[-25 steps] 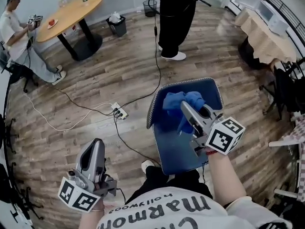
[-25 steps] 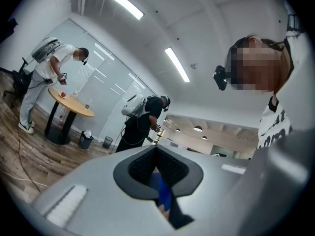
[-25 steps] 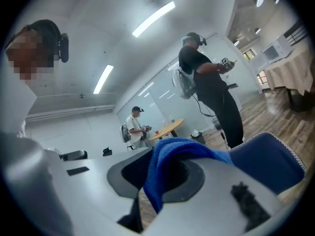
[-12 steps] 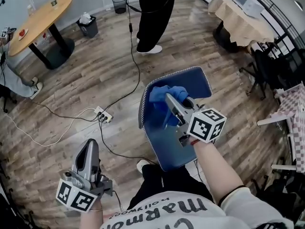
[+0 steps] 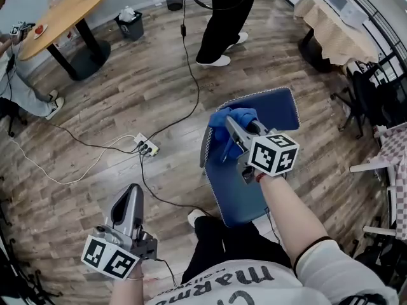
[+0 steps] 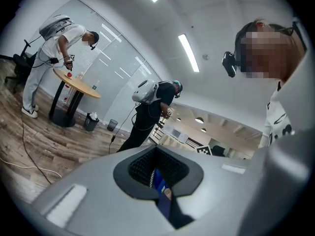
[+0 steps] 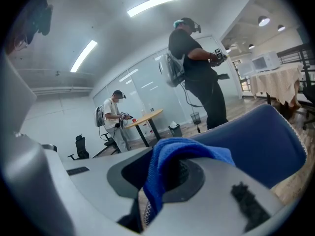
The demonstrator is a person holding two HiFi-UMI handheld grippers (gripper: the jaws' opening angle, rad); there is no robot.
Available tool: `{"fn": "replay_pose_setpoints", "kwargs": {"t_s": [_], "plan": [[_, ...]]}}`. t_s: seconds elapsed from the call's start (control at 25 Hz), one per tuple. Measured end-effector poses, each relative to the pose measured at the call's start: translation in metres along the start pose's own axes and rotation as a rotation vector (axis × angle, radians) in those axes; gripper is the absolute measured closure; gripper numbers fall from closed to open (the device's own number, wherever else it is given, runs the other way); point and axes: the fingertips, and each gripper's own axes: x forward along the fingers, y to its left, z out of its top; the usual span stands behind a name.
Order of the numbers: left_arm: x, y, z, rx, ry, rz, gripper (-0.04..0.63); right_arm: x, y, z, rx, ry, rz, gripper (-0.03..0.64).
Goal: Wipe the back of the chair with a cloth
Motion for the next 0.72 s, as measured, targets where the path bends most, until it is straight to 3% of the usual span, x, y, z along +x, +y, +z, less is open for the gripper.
{"fn": "replay_pose_setpoints", "kwargs": {"t_s": [0.24,0.32,0.52,0.72], "plan": [[0.003,0.000,-0.017,0.105,0.029,0.064,0.589,0.019,-0.003,-0.013,0.000,0.032,0.010,0.554],[0.001,-0.002,-0.030,0.077,0.038,0.067,0.589,0.021,-0.004,-0.015,0.004,0.029,0.029,0.554],[0.004,-0.024,-0.057,-0.084,0.001,0.034,0.589,0.021,-0.009,-0.016,-0.026,0.024,0.089,0.554],[0.027,-0.055,-0.079,-0.102,0.027,0.030,0.589,0.016,-0.024,-0.011,-0.044,0.039,0.135,0.554]]}}
